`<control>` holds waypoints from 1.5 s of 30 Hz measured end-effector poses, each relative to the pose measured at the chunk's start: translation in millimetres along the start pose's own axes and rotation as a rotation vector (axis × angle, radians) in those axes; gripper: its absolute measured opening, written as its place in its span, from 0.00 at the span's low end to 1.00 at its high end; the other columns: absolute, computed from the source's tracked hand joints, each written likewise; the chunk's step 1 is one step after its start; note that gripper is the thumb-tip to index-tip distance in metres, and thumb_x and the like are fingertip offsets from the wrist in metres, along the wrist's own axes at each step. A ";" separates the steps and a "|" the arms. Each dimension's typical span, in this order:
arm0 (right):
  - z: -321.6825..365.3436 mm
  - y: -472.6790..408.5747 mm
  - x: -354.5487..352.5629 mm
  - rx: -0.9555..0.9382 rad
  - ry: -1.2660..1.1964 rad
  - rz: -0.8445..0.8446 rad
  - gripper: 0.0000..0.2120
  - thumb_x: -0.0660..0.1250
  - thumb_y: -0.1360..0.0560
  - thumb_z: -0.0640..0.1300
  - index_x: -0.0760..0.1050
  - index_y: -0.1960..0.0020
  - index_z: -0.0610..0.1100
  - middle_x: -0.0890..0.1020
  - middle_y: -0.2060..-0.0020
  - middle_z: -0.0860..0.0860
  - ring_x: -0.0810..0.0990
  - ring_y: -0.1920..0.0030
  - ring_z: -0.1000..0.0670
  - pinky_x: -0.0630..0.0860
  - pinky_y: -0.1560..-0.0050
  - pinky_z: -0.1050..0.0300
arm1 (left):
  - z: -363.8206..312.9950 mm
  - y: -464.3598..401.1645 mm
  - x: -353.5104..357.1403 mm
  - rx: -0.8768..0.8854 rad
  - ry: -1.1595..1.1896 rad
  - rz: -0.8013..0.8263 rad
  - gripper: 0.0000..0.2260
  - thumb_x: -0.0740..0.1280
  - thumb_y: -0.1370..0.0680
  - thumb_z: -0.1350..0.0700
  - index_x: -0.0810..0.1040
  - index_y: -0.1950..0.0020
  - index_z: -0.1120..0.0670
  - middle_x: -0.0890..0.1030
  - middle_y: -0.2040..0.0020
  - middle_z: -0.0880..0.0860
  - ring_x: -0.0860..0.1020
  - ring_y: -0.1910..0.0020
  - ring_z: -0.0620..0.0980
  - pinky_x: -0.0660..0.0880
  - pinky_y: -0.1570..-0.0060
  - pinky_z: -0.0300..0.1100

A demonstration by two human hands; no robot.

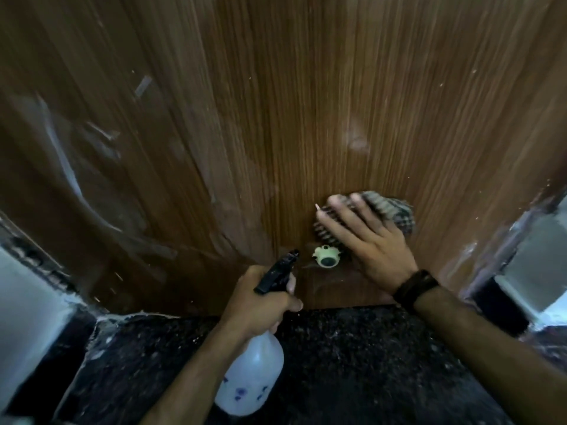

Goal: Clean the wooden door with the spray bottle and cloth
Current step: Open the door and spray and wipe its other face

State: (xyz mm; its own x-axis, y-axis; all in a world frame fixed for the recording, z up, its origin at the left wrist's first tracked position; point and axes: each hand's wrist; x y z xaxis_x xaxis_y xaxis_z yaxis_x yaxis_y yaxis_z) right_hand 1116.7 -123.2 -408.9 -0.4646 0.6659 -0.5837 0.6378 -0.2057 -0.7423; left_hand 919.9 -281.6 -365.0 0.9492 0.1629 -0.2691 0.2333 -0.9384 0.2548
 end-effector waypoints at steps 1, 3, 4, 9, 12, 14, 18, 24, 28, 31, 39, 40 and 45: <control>6.3 12.5 6.4 0.147 -0.043 -0.047 0.34 0.63 0.21 0.37 0.56 0.20 0.51 0.48 0.18 0.49 0.46 0.19 0.46 0.65 0.36 0.42 | 1.8 -0.5 2.2 0.009 -0.010 0.009 0.14 0.71 0.29 0.70 0.75 0.65 0.53 0.71 0.69 0.56 0.67 0.78 0.50 0.65 0.73 0.39; 20.5 33.0 17.0 0.372 -0.126 -0.150 0.30 0.66 0.21 0.36 0.63 0.22 0.48 0.51 0.21 0.43 0.50 0.19 0.42 0.61 0.28 0.39 | 5.1 0.2 7.5 0.008 -0.029 0.036 0.14 0.72 0.29 0.70 0.74 0.65 0.54 0.70 0.70 0.55 0.67 0.77 0.51 0.66 0.73 0.40; 25.2 39.3 21.7 0.429 -0.139 -0.203 0.28 0.68 0.22 0.36 0.66 0.24 0.47 0.54 0.24 0.42 0.55 0.21 0.40 0.61 0.25 0.40 | 6.8 0.5 9.5 0.007 -0.037 0.047 0.13 0.71 0.29 0.70 0.74 0.64 0.54 0.70 0.70 0.55 0.67 0.77 0.51 0.66 0.72 0.40; 31.7 48.5 25.6 0.488 -0.034 -0.296 0.22 0.66 0.19 0.42 0.70 0.26 0.51 0.67 0.41 0.43 0.69 0.42 0.41 0.73 0.39 0.42 | 14.3 -1.0 18.3 -0.005 -0.084 0.076 0.12 0.72 0.28 0.70 0.75 0.64 0.54 0.70 0.71 0.54 0.67 0.78 0.50 0.66 0.73 0.38; 35.4 53.2 23.1 0.626 -0.228 -0.299 0.27 0.69 0.26 0.34 0.67 0.29 0.43 0.70 0.42 0.43 0.72 0.44 0.41 0.73 0.45 0.43 | 16.8 -3.4 27.6 -0.038 -0.128 0.104 0.13 0.73 0.29 0.68 0.74 0.65 0.53 0.69 0.73 0.54 0.67 0.79 0.51 0.66 0.72 0.39; 43.4 58.3 24.0 0.791 -0.353 -0.372 0.24 0.70 0.27 0.34 0.67 0.33 0.40 0.71 0.40 0.42 0.71 0.39 0.41 0.71 0.36 0.48 | 17.6 -5.5 33.4 -0.065 -0.169 0.122 0.14 0.73 0.29 0.67 0.74 0.67 0.52 0.70 0.74 0.54 0.68 0.79 0.52 0.67 0.71 0.40; 55.2 66.5 25.3 1.069 -0.419 -0.417 0.18 0.72 0.25 0.36 0.70 0.39 0.32 0.73 0.45 0.37 0.71 0.42 0.42 0.66 0.35 0.58 | 16.2 -11.1 43.6 -0.101 -0.254 0.137 0.13 0.73 0.29 0.66 0.74 0.66 0.52 0.70 0.76 0.52 0.69 0.78 0.52 0.68 0.70 0.41; 77.8 86.8 32.5 0.979 -0.513 -0.086 0.19 0.73 0.28 0.33 0.71 0.40 0.39 0.74 0.46 0.41 0.72 0.44 0.44 0.69 0.38 0.57 | 14.5 -17.4 44.1 -0.096 -0.321 0.092 0.12 0.73 0.30 0.66 0.74 0.65 0.53 0.71 0.76 0.50 0.70 0.78 0.51 0.69 0.72 0.41; 78.4 75.2 29.0 1.027 -0.551 -0.150 0.18 0.74 0.29 0.32 0.72 0.42 0.38 0.74 0.48 0.44 0.71 0.46 0.52 0.60 0.40 0.75 | 17.3 -18.0 41.0 -0.110 -0.287 0.069 0.14 0.73 0.30 0.67 0.75 0.67 0.51 0.71 0.74 0.51 0.70 0.76 0.51 0.69 0.71 0.41; 76.6 64.6 27.4 1.100 -0.550 -0.302 0.15 0.75 0.27 0.37 0.73 0.45 0.38 0.73 0.49 0.48 0.70 0.48 0.57 0.65 0.44 0.73 | 23.2 -18.3 37.5 -0.098 -0.324 0.062 0.16 0.74 0.31 0.66 0.73 0.70 0.50 0.71 0.74 0.50 0.71 0.75 0.51 0.70 0.70 0.43; 129.4 75.3 56.0 0.877 -0.735 0.053 0.12 0.72 0.32 0.32 0.74 0.55 0.43 0.77 0.57 0.47 0.77 0.54 0.45 0.73 0.53 0.50 | 23.1 -13.9 32.6 -0.123 -0.300 0.042 0.12 0.73 0.32 0.64 0.73 0.67 0.51 0.72 0.71 0.54 0.71 0.73 0.52 0.70 0.68 0.44; 134.1 69.2 54.9 0.882 -0.759 0.030 0.10 0.72 0.32 0.33 0.74 0.56 0.42 0.77 0.57 0.47 0.77 0.55 0.46 0.72 0.54 0.51 | 21.8 -12.5 32.7 -0.130 -0.291 0.043 0.10 0.74 0.34 0.63 0.74 0.66 0.52 0.72 0.71 0.55 0.71 0.74 0.51 0.69 0.68 0.44; 146.8 41.2 49.9 0.942 -0.892 -0.111 0.05 0.70 0.30 0.36 0.76 0.57 0.41 0.78 0.58 0.48 0.78 0.57 0.46 0.75 0.55 0.51 | 15.9 -10.0 25.4 -0.121 -0.203 0.005 0.11 0.72 0.29 0.70 0.74 0.60 0.57 0.67 0.73 0.53 0.66 0.79 0.50 0.65 0.73 0.39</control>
State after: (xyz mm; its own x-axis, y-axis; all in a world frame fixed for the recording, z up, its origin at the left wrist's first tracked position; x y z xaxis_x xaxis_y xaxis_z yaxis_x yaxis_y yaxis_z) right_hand 1029.6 -203.7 -516.9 -0.9645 0.0835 -0.2507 0.0651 -0.8443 -0.5319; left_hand 938.3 -272.9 -389.2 0.8914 0.0821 -0.4457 0.2639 -0.8936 0.3632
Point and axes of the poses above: each hand's wrist, its own y-axis away from the middle knuckle, its own x-axis out of the palm, z = x × y
